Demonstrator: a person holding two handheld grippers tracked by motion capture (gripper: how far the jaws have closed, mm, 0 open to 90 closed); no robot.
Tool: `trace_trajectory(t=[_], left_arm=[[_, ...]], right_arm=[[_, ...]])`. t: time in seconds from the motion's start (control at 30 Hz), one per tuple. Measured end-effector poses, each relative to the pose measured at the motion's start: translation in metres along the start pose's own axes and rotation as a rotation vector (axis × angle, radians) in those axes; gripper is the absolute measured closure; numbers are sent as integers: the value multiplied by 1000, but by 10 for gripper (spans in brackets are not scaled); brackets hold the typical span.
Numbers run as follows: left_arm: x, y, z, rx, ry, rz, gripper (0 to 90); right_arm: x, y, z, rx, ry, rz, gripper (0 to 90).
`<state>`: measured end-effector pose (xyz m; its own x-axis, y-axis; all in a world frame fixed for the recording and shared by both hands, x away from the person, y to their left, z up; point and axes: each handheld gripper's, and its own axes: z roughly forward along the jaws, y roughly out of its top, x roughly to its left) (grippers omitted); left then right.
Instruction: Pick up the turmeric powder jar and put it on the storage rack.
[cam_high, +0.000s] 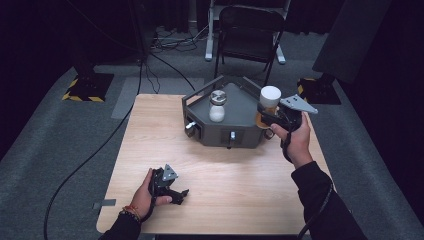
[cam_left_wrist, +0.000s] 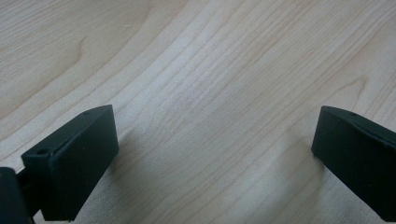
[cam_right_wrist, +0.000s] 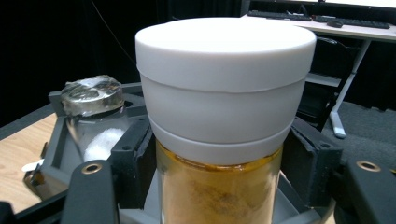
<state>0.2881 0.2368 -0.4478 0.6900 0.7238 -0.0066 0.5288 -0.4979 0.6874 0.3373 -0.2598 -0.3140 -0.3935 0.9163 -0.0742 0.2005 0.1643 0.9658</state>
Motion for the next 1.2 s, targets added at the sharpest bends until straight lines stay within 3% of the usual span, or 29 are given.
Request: trace_trajectory(t=[0.57, 1.2], left_arm=[[0, 0, 0, 2, 0, -3, 0], [0, 0, 0, 0, -1, 0, 0]], right_arm=[[9, 3, 43, 11, -15, 23, 340], [19, -11, 68, 36, -20, 42, 342]])
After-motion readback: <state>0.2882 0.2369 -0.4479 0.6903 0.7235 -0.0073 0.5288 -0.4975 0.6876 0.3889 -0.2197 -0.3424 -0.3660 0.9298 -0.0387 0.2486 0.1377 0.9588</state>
